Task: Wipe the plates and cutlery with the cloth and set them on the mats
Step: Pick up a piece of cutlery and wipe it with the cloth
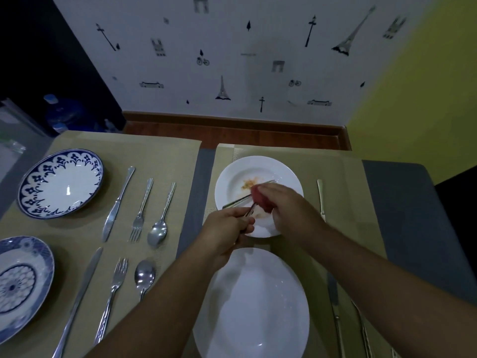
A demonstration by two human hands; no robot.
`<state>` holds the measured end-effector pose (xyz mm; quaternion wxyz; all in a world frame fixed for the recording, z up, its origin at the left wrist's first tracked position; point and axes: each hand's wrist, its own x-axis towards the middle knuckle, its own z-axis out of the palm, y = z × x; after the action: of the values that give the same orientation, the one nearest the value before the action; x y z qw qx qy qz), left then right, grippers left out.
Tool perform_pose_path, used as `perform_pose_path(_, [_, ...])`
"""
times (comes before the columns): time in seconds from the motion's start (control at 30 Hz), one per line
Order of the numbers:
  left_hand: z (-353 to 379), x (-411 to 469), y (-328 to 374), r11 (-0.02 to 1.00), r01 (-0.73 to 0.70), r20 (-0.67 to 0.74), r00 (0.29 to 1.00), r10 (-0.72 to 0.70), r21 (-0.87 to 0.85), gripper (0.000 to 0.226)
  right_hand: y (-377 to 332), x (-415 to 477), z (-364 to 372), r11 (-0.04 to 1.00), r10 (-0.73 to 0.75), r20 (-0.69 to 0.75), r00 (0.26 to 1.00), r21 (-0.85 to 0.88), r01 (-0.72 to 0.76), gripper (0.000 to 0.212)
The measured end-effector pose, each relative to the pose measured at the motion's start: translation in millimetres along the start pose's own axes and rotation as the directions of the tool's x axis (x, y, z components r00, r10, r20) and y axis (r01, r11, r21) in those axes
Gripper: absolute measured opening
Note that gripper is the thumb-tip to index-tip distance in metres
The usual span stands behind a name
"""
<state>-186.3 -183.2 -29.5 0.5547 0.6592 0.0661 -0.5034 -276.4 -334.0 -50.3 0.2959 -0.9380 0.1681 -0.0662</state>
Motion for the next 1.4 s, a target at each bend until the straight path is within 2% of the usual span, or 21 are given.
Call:
perform_pose_path(0.03, [-2.6,0.1,-0.8,1.000,0.006,0.006,1.000,-0.006,-0.003,0.029,-4.6,-0.5,-0.9,0.999,0.033,-0.019,0.999,0.002,-0.033,0.048])
perform_pose_path(0.07, [-5.1,0.1,-1.5,1.000,0.005,0.017,1.000,-0.005,-0.001,0.030,-12.4,-3.6,-1.3,1.000,0.004,-0.008,1.000,-0.014,-0.004,0.043])
perform_pose_path(0.17, [-13.7,0.1,-5.1,1.000,-0.017,0.049,0.999,0.016,0.025,0.031,-32.0,-15.7,-2.9,0.978,-0.207,0.092,0.974,-0.008,0.208,0.025])
perform_pose_path(0.2, [-15.5,-0.3,-6.4,0.999,-0.024,0.053,0.998,0.023,0.028,0.031,-28.1,-12.0,-2.7,0.982,-0.189,0.097,0.977,-0.002,0.190,0.026])
perform_pose_path(0.27, [-17.9,-1.5,-9.9,0.999,-0.034,0.047,0.998,0.032,0.028,0.033,-14.2,1.8,-1.4,1.000,-0.026,0.053,0.998,0.015,0.025,0.039])
perform_pose_path(0.33, [-19.0,-3.9,-14.1,0.998,-0.058,0.054,0.997,0.056,0.029,0.034,0.5,13.6,-0.5,0.995,0.101,0.074,0.992,0.001,-0.102,0.047])
perform_pose_path(0.43, [-20.5,-9.1,-16.2,0.995,-0.087,0.044,0.995,0.085,0.040,0.031,13.6,18.8,-4.1,0.990,0.137,0.066,0.988,-0.055,-0.133,0.045])
perform_pose_path(0.53, [-19.6,-5.4,-13.5,0.997,-0.065,-0.024,0.998,0.066,0.037,0.019,9.8,12.2,-11.1,0.976,0.216,-0.086,0.973,-0.006,-0.217,0.050])
perform_pose_path(0.57, [-18.4,-2.7,-13.5,0.998,-0.051,-0.050,0.997,0.053,0.038,0.021,2.9,7.8,-13.6,0.981,0.194,-0.131,0.972,0.014,-0.194,0.049])
perform_pose_path(0.63, [-15.5,2.4,-14.9,0.997,-0.036,-0.087,0.995,0.042,0.067,0.022,-15.1,-3.9,-15.5,0.999,0.048,-0.136,0.990,0.001,-0.048,0.042])
perform_pose_path(0.73, [-13.0,3.7,-16.6,0.980,-0.053,-0.070,0.995,0.067,0.192,0.020,-34.4,-21.8,-3.1,0.968,-0.200,-0.026,0.979,-0.160,0.194,0.031])
perform_pose_path(0.83, [-12.0,0.5,-14.7,0.954,-0.089,-0.038,0.994,0.104,0.287,0.019,-27.8,-30.5,12.3,0.926,-0.272,0.092,0.958,-0.245,0.286,0.043])
perform_pose_path(0.9, [-11.1,-3.7,-15.8,0.942,-0.081,-0.036,0.995,0.098,0.326,0.018,-19.5,-29.9,10.3,0.928,-0.221,0.123,0.967,-0.278,0.248,0.052])
perform_pose_path(0.97, [-10.4,-8.5,-19.4,0.933,-0.067,-0.028,0.996,0.083,0.353,0.017,-11.8,-25.5,2.9,0.947,-0.086,0.112,0.990,-0.298,0.116,0.054])
perform_pose_path(1.03, [-10.0,-10.8,-23.2,0.926,-0.064,-0.019,0.997,0.076,0.371,0.016,-1.9,-22.4,-4.3,0.957,0.009,0.026,1.000,-0.289,-0.001,0.050])
perform_pose_path(1.13, [-10.9,-13.0,-24.1,0.944,-0.020,0.007,1.000,0.019,0.330,0.012,1.0,-25.4,-16.5,0.976,0.100,-0.124,0.987,-0.179,-0.122,0.048])
perform_pose_path(1.2, [-10.9,-13.0,-23.2,0.956,-0.001,0.044,0.999,-0.012,0.293,0.013,-2.7,-35.8,-22.1,0.981,0.131,-0.162,0.978,-0.120,-0.151,0.043])
perform_pose_path(1.4, [0.4,-10.0,-21.8,0.991,0.099,0.069,0.992,-0.106,0.094,0.014,-2.5,-73.0,-13.6,0.987,0.159,-0.174,0.972,0.012,-0.159,0.046])
